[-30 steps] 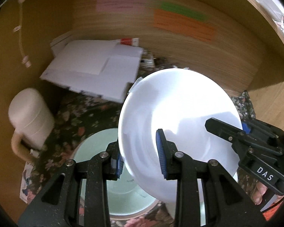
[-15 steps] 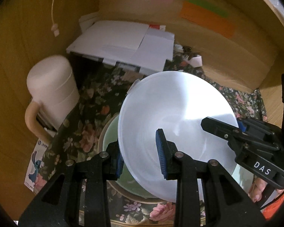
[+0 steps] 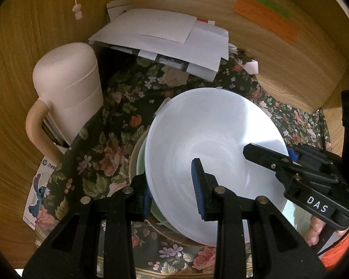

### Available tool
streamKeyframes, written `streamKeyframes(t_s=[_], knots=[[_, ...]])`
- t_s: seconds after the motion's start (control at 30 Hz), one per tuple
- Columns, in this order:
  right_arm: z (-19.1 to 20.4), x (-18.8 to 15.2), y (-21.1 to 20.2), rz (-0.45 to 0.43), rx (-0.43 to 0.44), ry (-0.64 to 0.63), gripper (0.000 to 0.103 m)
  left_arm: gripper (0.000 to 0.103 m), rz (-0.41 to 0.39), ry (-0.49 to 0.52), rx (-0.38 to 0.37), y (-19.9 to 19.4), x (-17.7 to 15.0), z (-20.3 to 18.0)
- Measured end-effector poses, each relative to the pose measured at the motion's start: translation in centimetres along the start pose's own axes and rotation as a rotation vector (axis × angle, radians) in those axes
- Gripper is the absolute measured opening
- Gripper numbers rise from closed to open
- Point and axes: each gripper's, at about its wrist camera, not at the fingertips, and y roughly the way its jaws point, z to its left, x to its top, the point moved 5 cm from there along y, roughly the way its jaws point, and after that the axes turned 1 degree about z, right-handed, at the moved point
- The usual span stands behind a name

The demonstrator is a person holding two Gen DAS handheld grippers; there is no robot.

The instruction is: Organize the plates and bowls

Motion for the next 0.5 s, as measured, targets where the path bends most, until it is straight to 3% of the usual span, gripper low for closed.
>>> streamKeyframes(t_s=[0.5], knots=[[-0.01,0.08,-0.10,0.018,0.009,-0.012,0.027,0.030,0.016,0.016,0.016,0.59,0.41,0.54]])
